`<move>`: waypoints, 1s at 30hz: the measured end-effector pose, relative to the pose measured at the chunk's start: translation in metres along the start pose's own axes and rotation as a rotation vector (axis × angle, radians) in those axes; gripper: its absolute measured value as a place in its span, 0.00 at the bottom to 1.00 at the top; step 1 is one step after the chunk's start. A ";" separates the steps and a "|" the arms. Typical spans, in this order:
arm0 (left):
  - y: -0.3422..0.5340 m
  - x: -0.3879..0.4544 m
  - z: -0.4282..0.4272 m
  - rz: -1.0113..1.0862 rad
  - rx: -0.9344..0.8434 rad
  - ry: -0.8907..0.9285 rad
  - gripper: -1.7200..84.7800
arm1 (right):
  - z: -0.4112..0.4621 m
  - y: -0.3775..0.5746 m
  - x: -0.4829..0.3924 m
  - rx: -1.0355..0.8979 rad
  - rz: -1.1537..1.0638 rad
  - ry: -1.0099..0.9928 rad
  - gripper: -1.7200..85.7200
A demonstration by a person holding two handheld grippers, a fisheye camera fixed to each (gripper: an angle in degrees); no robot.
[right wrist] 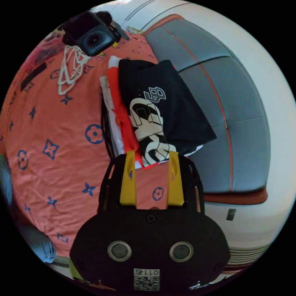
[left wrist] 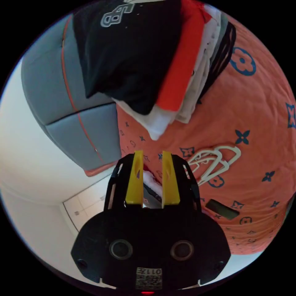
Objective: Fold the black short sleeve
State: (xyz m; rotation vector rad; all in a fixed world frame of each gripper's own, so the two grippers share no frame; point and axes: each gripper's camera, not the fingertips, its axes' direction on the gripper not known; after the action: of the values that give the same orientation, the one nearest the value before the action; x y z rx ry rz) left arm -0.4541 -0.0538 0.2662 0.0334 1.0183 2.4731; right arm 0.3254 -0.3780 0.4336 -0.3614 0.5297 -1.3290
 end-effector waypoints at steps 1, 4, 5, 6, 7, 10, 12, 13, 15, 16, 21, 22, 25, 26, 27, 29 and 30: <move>0.018 -0.001 0.008 -0.053 -0.002 0.040 0.07 | -0.011 0.020 0.011 0.062 0.026 -0.060 0.15; 0.067 -0.002 0.019 -0.262 0.058 0.305 0.04 | -0.025 0.071 0.041 0.216 0.151 -0.135 0.09; 0.087 0.003 0.018 -0.355 0.123 0.474 0.03 | -0.023 0.092 0.048 0.236 0.199 -0.181 0.07; 0.096 0.007 0.017 -0.399 0.163 0.560 0.03 | -0.020 0.102 0.050 0.234 0.223 -0.217 0.06; 0.113 0.019 0.014 -0.469 0.250 0.732 0.03 | -0.011 0.124 0.051 0.211 0.288 -0.307 0.05; 0.135 0.063 0.006 -0.585 0.361 0.967 0.02 | 0.012 0.185 0.019 0.238 0.418 -0.606 0.03; 0.138 0.094 0.000 -0.606 0.379 1.025 0.02 | 0.024 0.220 -0.020 0.232 0.501 -0.667 0.03; 0.138 0.115 -0.003 -0.600 0.381 1.053 0.02 | 0.033 0.241 -0.051 0.173 0.537 -0.681 0.03; 0.137 0.147 -0.008 -0.571 0.382 1.092 0.02 | 0.042 0.273 -0.100 0.089 0.588 -0.692 0.03; 0.137 0.167 -0.010 -0.533 0.382 1.116 0.02 | 0.046 0.296 -0.132 0.054 0.626 -0.708 0.03; 0.153 0.228 -0.016 -0.513 0.420 1.196 0.02 | 0.042 0.389 -0.228 0.013 0.775 -0.739 0.02; 0.162 0.238 -0.018 -0.540 0.441 1.193 0.02 | 0.037 0.411 -0.244 0.051 0.812 -0.733 0.02; 0.189 0.261 -0.024 -0.636 0.459 1.191 0.02 | 0.016 0.457 -0.284 0.167 0.856 -0.619 0.02; 0.201 0.271 -0.027 -0.666 0.469 1.195 0.02 | 0.006 0.472 -0.301 0.199 0.861 -0.549 0.02; 0.207 0.275 -0.029 -0.681 0.474 1.196 0.02 | 0.000 0.479 -0.309 0.217 0.864 -0.516 0.02; 0.232 0.295 -0.039 -0.737 0.510 1.210 0.02 | -0.026 0.508 -0.341 0.267 0.888 -0.434 0.02; 0.239 0.300 -0.043 -0.742 0.523 1.216 0.02 | -0.033 0.515 -0.349 0.269 0.897 -0.424 0.02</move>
State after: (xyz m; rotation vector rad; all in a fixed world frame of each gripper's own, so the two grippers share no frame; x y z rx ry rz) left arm -0.8273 -0.1021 0.3508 -1.5052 1.6598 1.3356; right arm 0.6752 0.0735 0.1851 -0.1361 0.1066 -0.4187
